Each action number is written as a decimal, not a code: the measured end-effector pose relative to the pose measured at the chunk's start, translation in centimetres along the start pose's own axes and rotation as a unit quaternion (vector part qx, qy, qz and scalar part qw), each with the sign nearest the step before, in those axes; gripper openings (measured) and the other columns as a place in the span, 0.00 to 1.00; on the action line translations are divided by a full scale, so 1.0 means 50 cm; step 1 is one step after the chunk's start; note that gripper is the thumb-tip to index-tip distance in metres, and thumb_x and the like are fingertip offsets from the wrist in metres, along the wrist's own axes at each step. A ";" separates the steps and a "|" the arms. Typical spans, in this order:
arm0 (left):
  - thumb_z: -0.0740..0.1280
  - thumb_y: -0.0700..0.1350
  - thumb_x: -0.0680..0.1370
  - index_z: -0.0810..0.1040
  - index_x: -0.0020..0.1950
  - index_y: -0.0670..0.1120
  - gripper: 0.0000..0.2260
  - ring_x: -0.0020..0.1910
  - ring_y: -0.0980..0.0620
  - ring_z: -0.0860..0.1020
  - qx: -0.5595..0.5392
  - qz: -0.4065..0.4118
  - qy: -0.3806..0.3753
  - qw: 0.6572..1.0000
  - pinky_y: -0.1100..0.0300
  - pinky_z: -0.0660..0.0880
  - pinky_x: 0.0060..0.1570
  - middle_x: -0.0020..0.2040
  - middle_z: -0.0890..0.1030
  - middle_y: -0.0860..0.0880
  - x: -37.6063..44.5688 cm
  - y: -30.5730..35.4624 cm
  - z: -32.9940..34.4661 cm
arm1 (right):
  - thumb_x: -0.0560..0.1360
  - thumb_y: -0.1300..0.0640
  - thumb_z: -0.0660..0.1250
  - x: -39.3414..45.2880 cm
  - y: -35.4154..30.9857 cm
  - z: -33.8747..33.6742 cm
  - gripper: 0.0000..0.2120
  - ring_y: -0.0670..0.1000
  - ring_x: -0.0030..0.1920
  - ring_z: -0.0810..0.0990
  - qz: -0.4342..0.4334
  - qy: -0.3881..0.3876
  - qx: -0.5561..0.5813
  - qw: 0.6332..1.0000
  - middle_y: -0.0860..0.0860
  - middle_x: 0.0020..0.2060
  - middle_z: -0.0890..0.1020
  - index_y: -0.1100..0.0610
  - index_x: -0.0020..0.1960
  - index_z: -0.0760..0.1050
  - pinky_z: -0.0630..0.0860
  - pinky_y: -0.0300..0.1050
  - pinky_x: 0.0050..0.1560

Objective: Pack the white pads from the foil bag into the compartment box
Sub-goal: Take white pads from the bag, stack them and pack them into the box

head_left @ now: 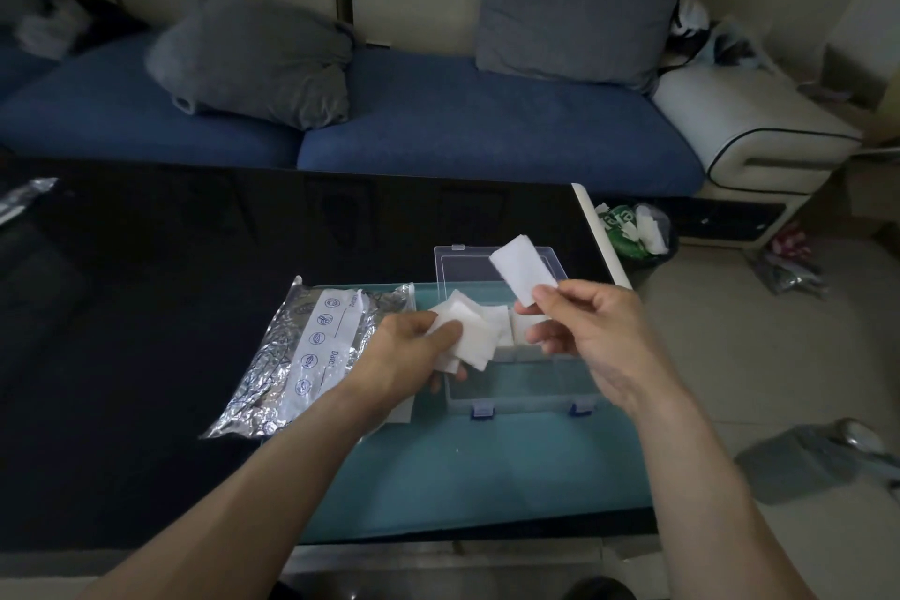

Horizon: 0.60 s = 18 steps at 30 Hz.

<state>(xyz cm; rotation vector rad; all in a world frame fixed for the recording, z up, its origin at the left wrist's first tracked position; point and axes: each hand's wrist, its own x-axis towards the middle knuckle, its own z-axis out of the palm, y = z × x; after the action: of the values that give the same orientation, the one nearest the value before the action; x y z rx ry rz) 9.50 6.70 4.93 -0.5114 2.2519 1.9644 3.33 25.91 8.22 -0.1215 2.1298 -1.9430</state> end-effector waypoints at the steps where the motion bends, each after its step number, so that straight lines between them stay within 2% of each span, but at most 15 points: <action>1: 0.65 0.45 0.82 0.82 0.49 0.38 0.12 0.32 0.45 0.72 -0.022 -0.003 -0.001 1.000 0.55 0.70 0.36 0.38 0.85 0.40 0.002 -0.001 0.000 | 0.78 0.62 0.70 -0.001 -0.001 -0.002 0.04 0.48 0.30 0.82 0.012 -0.023 0.000 1.000 0.57 0.41 0.87 0.61 0.46 0.83 0.75 0.37 0.28; 3: 0.65 0.45 0.82 0.82 0.48 0.37 0.12 0.35 0.42 0.73 -0.049 0.000 -0.008 0.999 0.51 0.69 0.40 0.40 0.85 0.38 0.004 -0.004 -0.001 | 0.75 0.63 0.73 -0.003 0.002 -0.004 0.02 0.47 0.26 0.78 0.035 -0.065 -0.029 0.997 0.58 0.41 0.87 0.61 0.46 0.83 0.71 0.37 0.25; 6: 0.64 0.44 0.82 0.83 0.49 0.38 0.12 0.38 0.40 0.77 -0.059 0.012 -0.022 0.998 0.52 0.71 0.37 0.42 0.85 0.38 0.002 -0.002 0.000 | 0.74 0.61 0.75 -0.005 0.013 -0.003 0.06 0.47 0.25 0.77 0.042 -0.097 -0.115 0.988 0.55 0.38 0.87 0.60 0.50 0.83 0.70 0.36 0.26; 8: 0.62 0.42 0.83 0.82 0.49 0.37 0.12 0.35 0.45 0.81 -0.075 0.011 -0.026 0.997 0.56 0.72 0.32 0.40 0.85 0.40 -0.002 0.005 0.004 | 0.75 0.58 0.74 -0.006 0.014 -0.001 0.04 0.46 0.27 0.77 0.021 -0.122 -0.189 0.974 0.51 0.37 0.87 0.57 0.49 0.84 0.71 0.34 0.30; 10: 0.59 0.41 0.84 0.80 0.48 0.36 0.13 0.29 0.51 0.80 -0.096 0.006 -0.034 0.995 0.58 0.72 0.28 0.37 0.84 0.41 -0.006 0.012 0.008 | 0.77 0.56 0.72 -0.008 0.010 0.000 0.03 0.44 0.28 0.77 0.002 -0.144 -0.238 0.961 0.47 0.36 0.86 0.55 0.46 0.83 0.72 0.36 0.34; 14: 0.58 0.42 0.84 0.80 0.51 0.33 0.15 0.28 0.51 0.79 -0.111 0.008 -0.040 0.993 0.58 0.72 0.29 0.39 0.83 0.39 -0.002 0.011 0.007 | 0.81 0.54 0.66 -0.014 0.001 0.005 0.12 0.44 0.31 0.74 0.001 -0.183 -0.272 0.945 0.45 0.32 0.83 0.55 0.40 0.80 0.70 0.40 0.35; 18: 0.59 0.41 0.83 0.79 0.52 0.32 0.14 0.29 0.51 0.79 -0.120 0.003 -0.036 0.992 0.58 0.72 0.28 0.39 0.82 0.39 -0.004 0.012 0.008 | 0.82 0.55 0.62 -0.015 0.004 0.013 0.12 0.47 0.34 0.72 0.045 -0.205 -0.273 0.939 0.46 0.32 0.80 0.56 0.41 0.76 0.68 0.44 0.37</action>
<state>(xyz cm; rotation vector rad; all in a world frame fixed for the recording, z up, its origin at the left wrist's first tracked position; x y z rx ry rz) 9.45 7.18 5.49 -0.4478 1.9893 2.2334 4.24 25.50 8.05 -0.4754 2.2559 -1.1014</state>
